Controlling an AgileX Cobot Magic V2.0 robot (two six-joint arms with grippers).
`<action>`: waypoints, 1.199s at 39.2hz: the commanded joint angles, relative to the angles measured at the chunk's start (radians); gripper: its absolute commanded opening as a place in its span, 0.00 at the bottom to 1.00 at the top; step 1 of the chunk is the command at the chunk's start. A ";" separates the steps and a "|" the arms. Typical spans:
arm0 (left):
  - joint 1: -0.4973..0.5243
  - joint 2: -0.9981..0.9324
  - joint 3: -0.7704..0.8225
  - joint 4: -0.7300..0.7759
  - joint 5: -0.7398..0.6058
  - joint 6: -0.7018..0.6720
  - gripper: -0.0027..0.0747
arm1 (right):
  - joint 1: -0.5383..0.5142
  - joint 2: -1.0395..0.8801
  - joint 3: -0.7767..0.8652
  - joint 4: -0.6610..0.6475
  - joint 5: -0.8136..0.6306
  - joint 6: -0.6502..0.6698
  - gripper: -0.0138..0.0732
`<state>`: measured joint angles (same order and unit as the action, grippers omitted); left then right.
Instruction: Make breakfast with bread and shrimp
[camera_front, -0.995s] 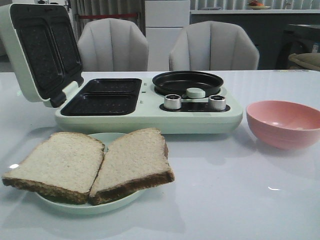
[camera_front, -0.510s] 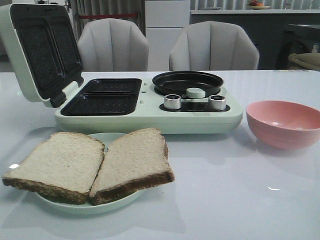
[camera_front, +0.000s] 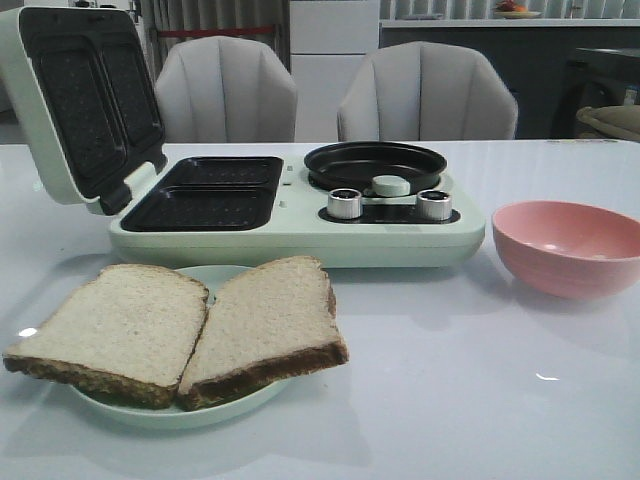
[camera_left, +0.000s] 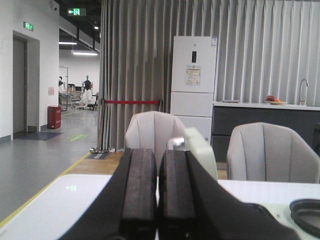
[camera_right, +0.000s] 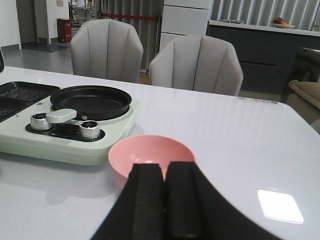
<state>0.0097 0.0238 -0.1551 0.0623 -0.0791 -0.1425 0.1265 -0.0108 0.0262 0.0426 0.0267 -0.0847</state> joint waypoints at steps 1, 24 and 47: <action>-0.001 0.085 -0.127 -0.010 0.053 -0.007 0.18 | -0.004 -0.022 -0.016 -0.003 -0.086 -0.006 0.30; -0.005 0.363 -0.258 -0.047 0.261 -0.007 0.18 | -0.004 -0.022 -0.016 -0.003 -0.086 -0.006 0.30; -0.050 0.382 -0.258 0.068 0.285 -0.007 0.77 | -0.004 -0.022 -0.016 -0.003 -0.086 -0.006 0.30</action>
<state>-0.0313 0.3812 -0.3797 0.1256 0.2679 -0.1425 0.1265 -0.0108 0.0262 0.0426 0.0267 -0.0847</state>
